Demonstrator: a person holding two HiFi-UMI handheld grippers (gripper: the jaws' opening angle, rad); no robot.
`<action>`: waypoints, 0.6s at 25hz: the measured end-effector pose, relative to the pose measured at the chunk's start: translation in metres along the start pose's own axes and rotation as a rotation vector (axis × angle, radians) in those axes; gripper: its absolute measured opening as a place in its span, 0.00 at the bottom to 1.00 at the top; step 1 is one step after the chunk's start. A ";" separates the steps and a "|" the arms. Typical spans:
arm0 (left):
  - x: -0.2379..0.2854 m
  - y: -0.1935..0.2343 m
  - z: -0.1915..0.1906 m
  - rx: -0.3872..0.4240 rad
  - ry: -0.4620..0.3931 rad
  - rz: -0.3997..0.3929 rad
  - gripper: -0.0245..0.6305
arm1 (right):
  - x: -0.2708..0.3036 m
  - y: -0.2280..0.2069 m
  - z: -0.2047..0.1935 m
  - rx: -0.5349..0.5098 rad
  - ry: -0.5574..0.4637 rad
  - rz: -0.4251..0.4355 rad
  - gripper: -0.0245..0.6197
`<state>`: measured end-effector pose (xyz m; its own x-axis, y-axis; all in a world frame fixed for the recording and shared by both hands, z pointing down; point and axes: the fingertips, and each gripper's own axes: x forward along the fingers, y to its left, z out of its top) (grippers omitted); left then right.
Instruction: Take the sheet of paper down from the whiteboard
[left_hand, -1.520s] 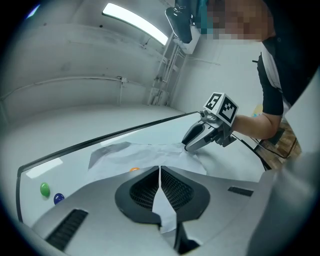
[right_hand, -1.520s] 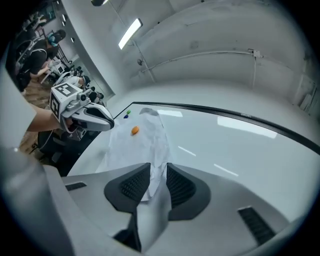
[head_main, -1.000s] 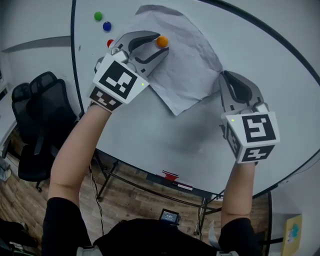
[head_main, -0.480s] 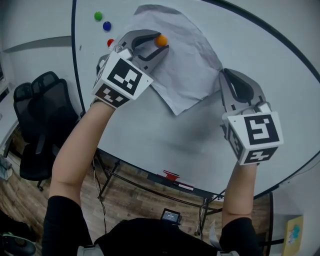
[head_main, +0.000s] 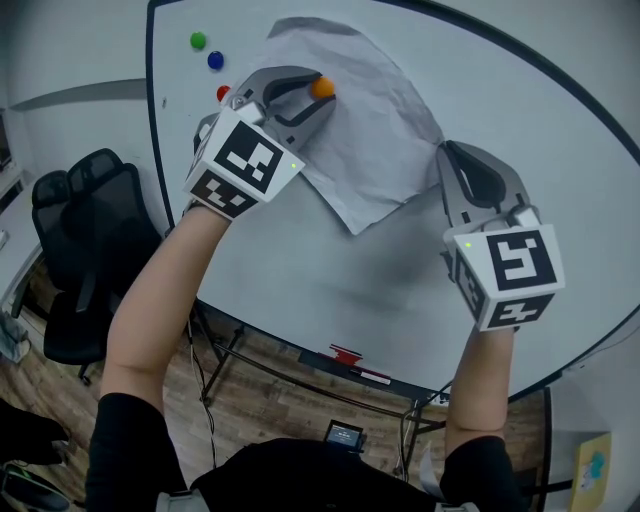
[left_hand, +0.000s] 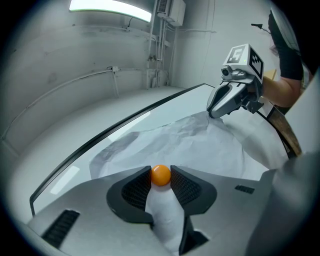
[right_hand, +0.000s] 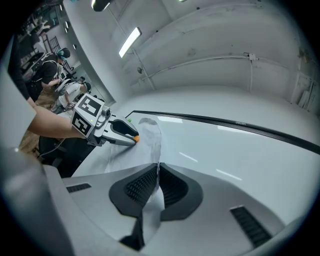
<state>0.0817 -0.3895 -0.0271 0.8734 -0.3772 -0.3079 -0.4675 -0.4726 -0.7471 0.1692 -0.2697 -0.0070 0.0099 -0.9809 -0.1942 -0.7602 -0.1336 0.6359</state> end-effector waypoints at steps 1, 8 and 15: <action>0.000 0.000 0.001 0.002 0.000 -0.001 0.24 | 0.000 -0.001 0.000 -0.002 0.000 0.000 0.08; 0.000 -0.001 -0.001 0.001 0.006 -0.011 0.24 | 0.001 -0.002 -0.002 -0.006 0.004 0.000 0.08; -0.004 -0.002 0.003 -0.025 -0.006 -0.021 0.24 | -0.004 -0.003 0.001 -0.002 -0.003 0.003 0.08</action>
<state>0.0798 -0.3850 -0.0261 0.8841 -0.3620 -0.2956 -0.4518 -0.5005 -0.7385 0.1707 -0.2654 -0.0087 0.0057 -0.9810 -0.1941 -0.7589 -0.1306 0.6380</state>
